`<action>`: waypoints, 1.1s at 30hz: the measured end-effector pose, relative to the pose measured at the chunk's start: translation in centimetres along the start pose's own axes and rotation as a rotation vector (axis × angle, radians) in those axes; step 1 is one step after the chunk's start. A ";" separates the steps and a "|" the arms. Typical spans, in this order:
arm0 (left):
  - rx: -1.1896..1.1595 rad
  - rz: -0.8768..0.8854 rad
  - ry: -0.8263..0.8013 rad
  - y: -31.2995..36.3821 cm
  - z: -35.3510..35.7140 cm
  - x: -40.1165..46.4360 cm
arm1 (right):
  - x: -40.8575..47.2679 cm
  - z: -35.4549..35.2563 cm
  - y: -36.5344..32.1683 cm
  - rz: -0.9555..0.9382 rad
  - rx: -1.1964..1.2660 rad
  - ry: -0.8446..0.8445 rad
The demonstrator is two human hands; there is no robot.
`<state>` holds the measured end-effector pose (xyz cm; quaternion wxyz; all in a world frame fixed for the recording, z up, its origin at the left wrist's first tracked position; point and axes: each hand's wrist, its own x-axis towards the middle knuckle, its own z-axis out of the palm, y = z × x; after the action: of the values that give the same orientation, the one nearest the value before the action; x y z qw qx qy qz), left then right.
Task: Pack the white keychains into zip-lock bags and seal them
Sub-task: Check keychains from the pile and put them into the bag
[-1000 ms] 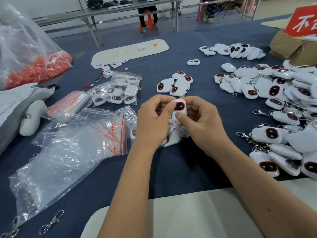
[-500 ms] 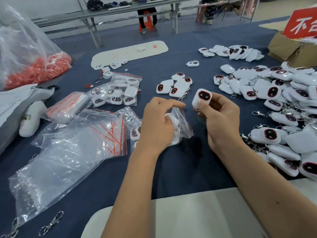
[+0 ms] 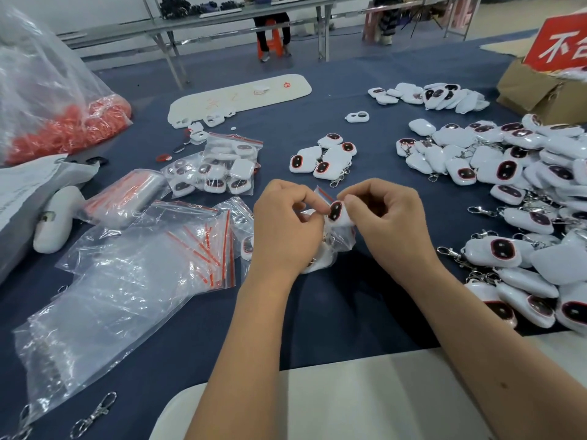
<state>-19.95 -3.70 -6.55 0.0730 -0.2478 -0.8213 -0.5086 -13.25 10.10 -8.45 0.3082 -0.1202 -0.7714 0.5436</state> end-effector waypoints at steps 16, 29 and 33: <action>0.040 0.150 0.200 1.1 -0.1 -0.2 | -0.2 0.5 -0.2 -0.041 -0.087 -0.571; 0.277 0.147 -0.216 0.0 1.1 -0.4 | 1.8 -2.8 1.3 -0.008 -0.702 0.204; 0.259 0.126 -0.206 0.0 1.3 -0.6 | 3.2 -5.8 2.0 0.233 -1.039 0.080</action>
<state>-19.30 -2.78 -7.40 0.0516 -0.3382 -0.8658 -0.3651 -12.54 16.92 -7.88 0.1746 -0.3625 -0.9082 0.1154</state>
